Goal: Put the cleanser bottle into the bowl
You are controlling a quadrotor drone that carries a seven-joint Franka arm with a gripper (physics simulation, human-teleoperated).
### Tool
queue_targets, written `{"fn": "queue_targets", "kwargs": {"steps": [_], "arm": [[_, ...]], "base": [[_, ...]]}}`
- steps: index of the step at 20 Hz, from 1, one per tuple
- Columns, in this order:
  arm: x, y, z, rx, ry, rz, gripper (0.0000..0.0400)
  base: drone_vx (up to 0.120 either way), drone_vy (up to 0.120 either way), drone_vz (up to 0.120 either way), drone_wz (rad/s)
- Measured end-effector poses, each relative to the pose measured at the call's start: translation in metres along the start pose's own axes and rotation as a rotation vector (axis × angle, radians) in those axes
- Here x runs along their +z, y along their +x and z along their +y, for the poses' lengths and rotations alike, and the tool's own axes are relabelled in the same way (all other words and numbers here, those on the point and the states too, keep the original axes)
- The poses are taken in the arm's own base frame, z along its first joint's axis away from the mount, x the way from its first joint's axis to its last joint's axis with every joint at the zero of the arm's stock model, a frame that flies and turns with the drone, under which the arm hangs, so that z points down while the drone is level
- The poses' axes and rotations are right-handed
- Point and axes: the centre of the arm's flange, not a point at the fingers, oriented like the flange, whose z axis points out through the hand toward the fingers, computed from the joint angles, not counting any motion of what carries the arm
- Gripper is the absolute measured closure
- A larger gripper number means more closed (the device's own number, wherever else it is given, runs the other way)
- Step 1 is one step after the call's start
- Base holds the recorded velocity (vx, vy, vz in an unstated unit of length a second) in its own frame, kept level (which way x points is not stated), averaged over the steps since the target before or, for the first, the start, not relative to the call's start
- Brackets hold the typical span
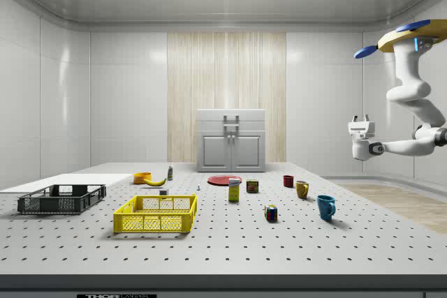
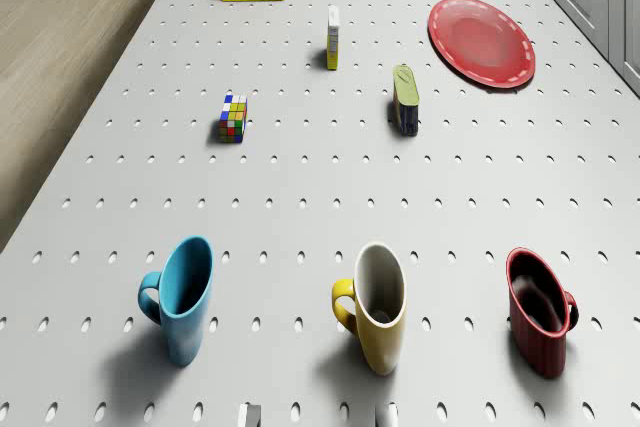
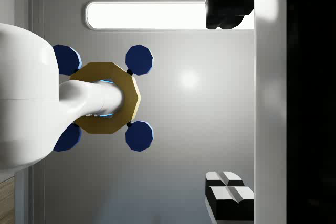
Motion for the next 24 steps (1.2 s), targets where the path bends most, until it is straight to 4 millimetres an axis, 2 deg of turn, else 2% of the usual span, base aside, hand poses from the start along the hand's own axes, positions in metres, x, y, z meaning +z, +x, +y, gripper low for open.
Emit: {"fn": "queue_targets", "kwargs": {"steps": [5,12,17,24], "arm": [[-0.037,-0.003,0.003,0.000,0.003,0.003,0.0000],[-0.075,-0.001,0.001,0.000,0.007,0.007,0.0000],[-0.087,0.000,0.000,0.000,0.009,0.009,0.0000],[-0.092,0.000,0.000,0.000,0.013,0.013,0.0000]], "base": [[0.008,-0.032,0.000,0.000],[0.120,-0.120,0.000,0.000],[0.120,-0.120,0.000,0.000],[0.120,-0.120,0.000,0.000]]}}
